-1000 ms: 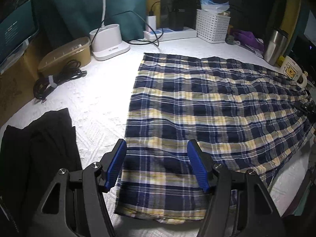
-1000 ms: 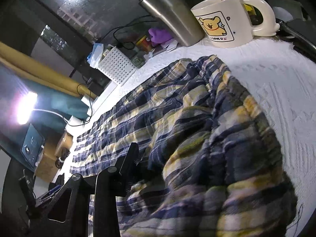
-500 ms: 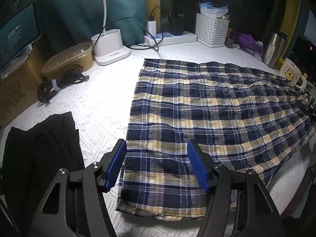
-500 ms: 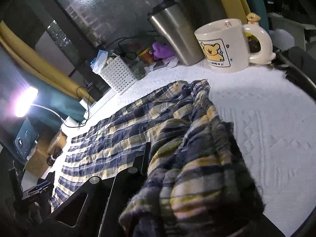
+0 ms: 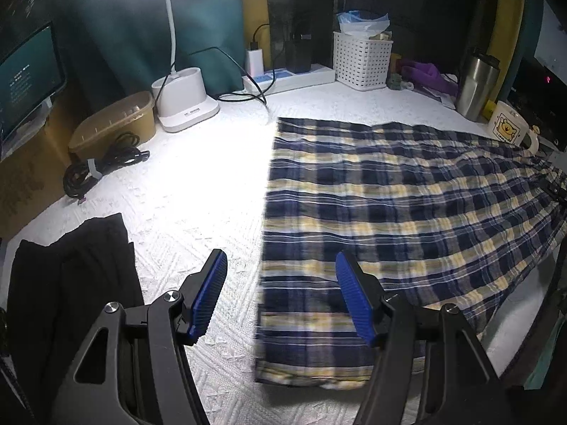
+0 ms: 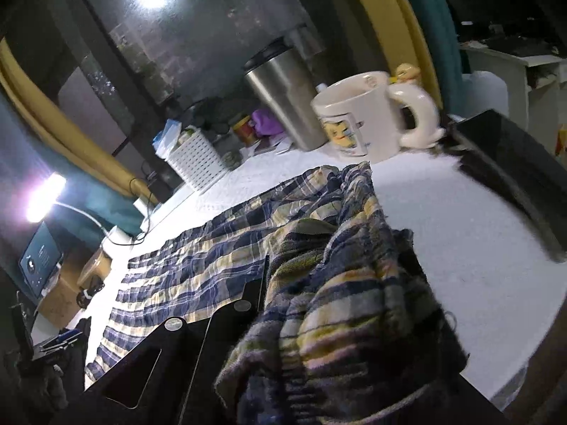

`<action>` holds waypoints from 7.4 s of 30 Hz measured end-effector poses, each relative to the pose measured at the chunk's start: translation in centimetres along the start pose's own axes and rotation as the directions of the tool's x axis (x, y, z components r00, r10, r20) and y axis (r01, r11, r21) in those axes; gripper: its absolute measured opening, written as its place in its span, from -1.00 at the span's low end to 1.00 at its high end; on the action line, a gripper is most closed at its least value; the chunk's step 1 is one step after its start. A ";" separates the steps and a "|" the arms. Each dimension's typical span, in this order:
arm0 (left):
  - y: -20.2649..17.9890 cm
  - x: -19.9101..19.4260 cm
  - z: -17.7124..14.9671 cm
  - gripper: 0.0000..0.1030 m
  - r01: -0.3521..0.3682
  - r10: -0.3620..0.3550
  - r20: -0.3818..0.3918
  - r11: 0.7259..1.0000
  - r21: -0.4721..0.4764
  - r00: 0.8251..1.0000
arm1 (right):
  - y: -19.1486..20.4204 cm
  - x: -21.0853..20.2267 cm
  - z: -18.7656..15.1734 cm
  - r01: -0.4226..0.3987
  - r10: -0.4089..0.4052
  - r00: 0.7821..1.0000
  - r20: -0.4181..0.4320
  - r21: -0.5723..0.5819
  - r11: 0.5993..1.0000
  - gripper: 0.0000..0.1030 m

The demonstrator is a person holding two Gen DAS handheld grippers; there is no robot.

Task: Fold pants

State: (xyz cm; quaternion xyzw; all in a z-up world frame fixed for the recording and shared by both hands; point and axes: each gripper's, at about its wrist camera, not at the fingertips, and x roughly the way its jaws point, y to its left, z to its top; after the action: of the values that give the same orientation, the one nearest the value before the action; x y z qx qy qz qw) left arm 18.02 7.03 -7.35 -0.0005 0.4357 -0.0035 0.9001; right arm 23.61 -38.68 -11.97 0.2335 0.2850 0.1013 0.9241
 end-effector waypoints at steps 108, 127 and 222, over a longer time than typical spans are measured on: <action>-1.6 3.7 6.5 0.24 0.128 -0.159 0.091 0.951 0.282 0.983 | 15.2 7.5 -1.2 -0.118 0.049 0.982 -0.182 -0.391 0.913 0.61; -2.9 6.5 8.6 -0.78 0.233 -0.257 0.032 0.915 0.329 0.966 | 16.0 16.3 2.1 -0.292 0.133 0.936 -0.325 -0.513 0.807 -0.81; 0.9 6.1 2.1 0.27 0.199 -0.198 -0.023 0.966 0.164 0.980 | 14.6 2.7 -11.3 -0.012 -0.164 0.941 -0.296 -0.513 0.859 -0.21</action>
State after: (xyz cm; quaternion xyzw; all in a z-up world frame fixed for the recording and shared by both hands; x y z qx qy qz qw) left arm 23.48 7.87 -10.87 0.0307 0.4346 -0.1297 0.8907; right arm 18.57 -20.88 -14.37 -0.0498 0.4079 0.1730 0.8951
